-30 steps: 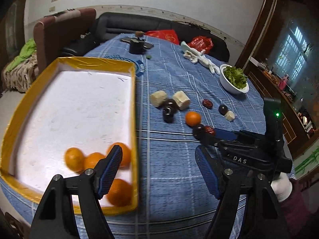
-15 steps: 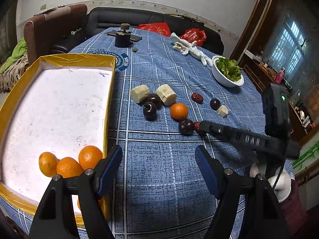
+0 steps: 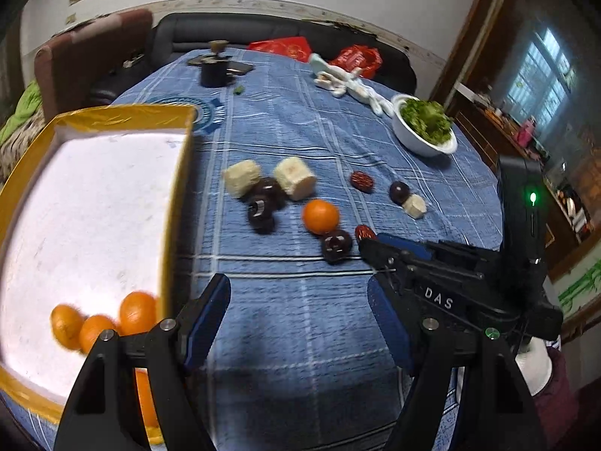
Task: Organize fruits
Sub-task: 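Grasp a dark plum with the left tool while the right tool grasps a red date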
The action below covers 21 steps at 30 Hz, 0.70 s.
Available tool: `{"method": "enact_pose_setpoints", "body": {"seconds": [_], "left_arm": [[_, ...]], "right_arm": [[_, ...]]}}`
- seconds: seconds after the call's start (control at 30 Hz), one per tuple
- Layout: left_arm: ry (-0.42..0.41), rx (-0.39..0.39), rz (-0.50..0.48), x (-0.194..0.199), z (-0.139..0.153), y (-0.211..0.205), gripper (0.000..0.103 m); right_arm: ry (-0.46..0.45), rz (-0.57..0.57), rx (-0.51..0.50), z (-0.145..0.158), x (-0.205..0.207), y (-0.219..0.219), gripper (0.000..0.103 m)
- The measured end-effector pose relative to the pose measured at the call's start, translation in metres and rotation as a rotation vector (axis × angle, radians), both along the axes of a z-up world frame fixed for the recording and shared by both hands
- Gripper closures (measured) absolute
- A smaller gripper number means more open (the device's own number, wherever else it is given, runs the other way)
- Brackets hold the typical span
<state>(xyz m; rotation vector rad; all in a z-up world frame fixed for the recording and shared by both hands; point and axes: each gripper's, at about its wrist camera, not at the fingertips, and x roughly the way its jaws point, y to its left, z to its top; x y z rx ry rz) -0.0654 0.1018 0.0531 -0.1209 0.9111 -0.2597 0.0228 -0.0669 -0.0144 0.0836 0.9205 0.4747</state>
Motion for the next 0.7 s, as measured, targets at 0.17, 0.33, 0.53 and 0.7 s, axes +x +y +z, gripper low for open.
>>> {"method": "enact_pose_setpoints", "body": {"seconds": [0.17,0.33,0.53,0.7], "left_arm": [[0.017,0.045,-0.063,0.022,-0.014,-0.026,0.029],[0.005,0.082,-0.109,0.043,-0.026,-0.049,0.038],[0.020,0.124,-0.112,0.056,-0.041,-0.055,0.076],[0.001,0.075,-0.070,0.046,-0.030,-0.042,0.077]], "right_arm": [[0.006,-0.086,0.059,0.004,0.005,-0.023,0.082],[0.018,-0.117,0.080,0.004,0.007,-0.032,0.082],[0.028,-0.127,0.102,0.003,0.009,-0.037,0.081],[0.022,-0.116,0.099,0.004,0.009,-0.034,0.081]]}}
